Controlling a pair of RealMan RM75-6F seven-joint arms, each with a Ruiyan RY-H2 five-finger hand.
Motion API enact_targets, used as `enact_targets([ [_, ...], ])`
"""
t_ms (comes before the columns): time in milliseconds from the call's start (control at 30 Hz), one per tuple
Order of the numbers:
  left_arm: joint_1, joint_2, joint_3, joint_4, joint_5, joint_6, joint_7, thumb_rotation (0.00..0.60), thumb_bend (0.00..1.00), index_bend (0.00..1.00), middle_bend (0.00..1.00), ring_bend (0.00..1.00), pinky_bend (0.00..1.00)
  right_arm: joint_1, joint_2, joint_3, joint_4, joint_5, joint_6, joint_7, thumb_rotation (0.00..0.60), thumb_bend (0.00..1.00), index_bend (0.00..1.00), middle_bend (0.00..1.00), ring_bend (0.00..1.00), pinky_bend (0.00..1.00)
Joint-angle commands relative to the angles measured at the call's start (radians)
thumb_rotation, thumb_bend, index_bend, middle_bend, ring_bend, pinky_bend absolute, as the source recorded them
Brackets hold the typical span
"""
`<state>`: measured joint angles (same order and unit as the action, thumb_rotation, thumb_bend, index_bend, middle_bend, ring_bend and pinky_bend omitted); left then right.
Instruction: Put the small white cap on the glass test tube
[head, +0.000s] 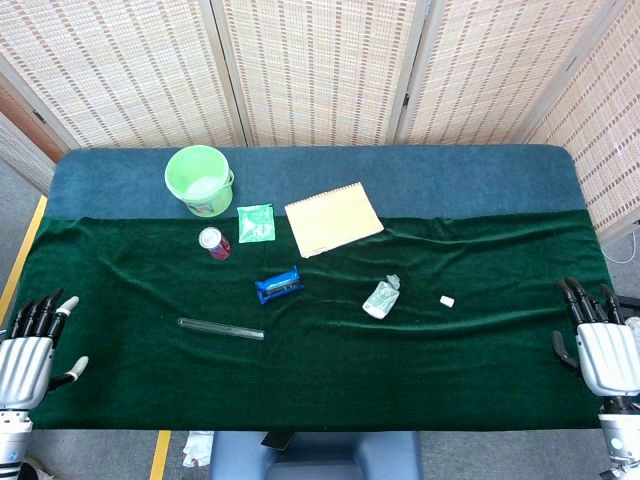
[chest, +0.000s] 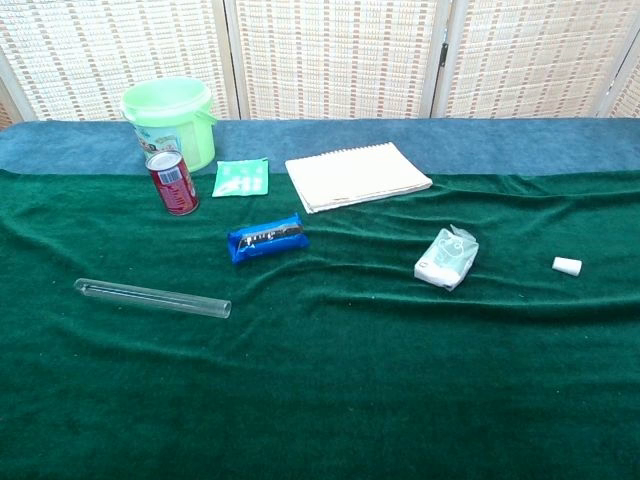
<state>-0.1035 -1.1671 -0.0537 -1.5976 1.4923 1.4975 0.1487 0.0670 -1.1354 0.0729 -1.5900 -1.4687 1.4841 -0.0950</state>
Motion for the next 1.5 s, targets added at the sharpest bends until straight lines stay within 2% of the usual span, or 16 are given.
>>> enact_targets([
  [33,-0.001,-0.004,-0.003,0.002,-0.004,-0.001,0.006,0.600,0.27,0.15,0.05,0.06,0.00,0.002,-0.001,0.001,0.002,0.002,-0.004,0.001,0.591,0.55,0.01,0.11,0.19,0.00],
  [467,0.002,-0.010,-0.002,0.006,0.000,0.009,0.000,0.600,0.27,0.15,0.05,0.06,0.00,0.001,-0.002,0.001,0.005,-0.001,-0.001,0.012,0.593,0.55,0.01,0.12,0.21,0.00],
  [667,0.000,-0.015,-0.001,0.010,0.001,0.004,-0.002,0.600,0.27,0.15,0.05,0.06,0.00,0.006,-0.003,0.005,0.006,0.015,-0.018,0.009,0.591,0.55,0.01,0.18,0.29,0.02],
  [733,-0.002,-0.017,0.000,0.011,0.001,0.000,-0.004,0.600,0.27,0.15,0.05,0.06,0.00,0.013,-0.002,0.008,0.004,0.023,-0.032,0.003,0.590,0.55,0.01,0.22,0.36,0.13],
  [800,-0.005,-0.020,0.000,0.012,0.002,-0.006,-0.013,0.600,0.27,0.15,0.05,0.06,0.00,0.027,-0.002,0.011,0.002,0.030,-0.058,0.003,0.591,0.55,0.01,0.28,0.51,0.35],
  [900,-0.009,-0.021,0.003,0.015,0.004,-0.012,-0.015,0.600,0.27,0.15,0.05,0.06,0.00,0.053,-0.006,0.013,0.002,0.043,-0.110,0.010,0.592,0.56,0.01,0.40,0.73,0.59],
  [1000,-0.008,-0.021,0.004,0.015,0.004,-0.012,-0.017,0.600,0.27,0.15,0.05,0.06,0.00,0.082,-0.011,0.012,0.001,0.061,-0.170,0.011,0.589,0.62,0.01,0.52,0.84,0.73],
  [1233,-0.005,-0.021,0.010,0.016,0.001,-0.017,-0.019,0.600,0.27,0.17,0.05,0.06,0.00,0.154,-0.025,0.002,-0.006,0.138,-0.357,0.027,0.591,0.73,0.04,0.75,1.00,0.90],
  [1367,-0.006,-0.023,0.013,0.017,0.000,-0.022,-0.018,0.600,0.27,0.18,0.05,0.06,0.00,0.195,-0.048,0.000,0.008,0.182,-0.454,0.047,0.589,0.81,0.07,0.82,1.00,0.95],
  [1500,-0.008,-0.026,0.013,0.023,-0.002,-0.028,-0.023,0.600,0.27,0.19,0.05,0.06,0.00,0.234,-0.057,-0.004,0.029,0.201,-0.557,0.132,0.589,0.89,0.09,0.85,1.00,0.97],
])
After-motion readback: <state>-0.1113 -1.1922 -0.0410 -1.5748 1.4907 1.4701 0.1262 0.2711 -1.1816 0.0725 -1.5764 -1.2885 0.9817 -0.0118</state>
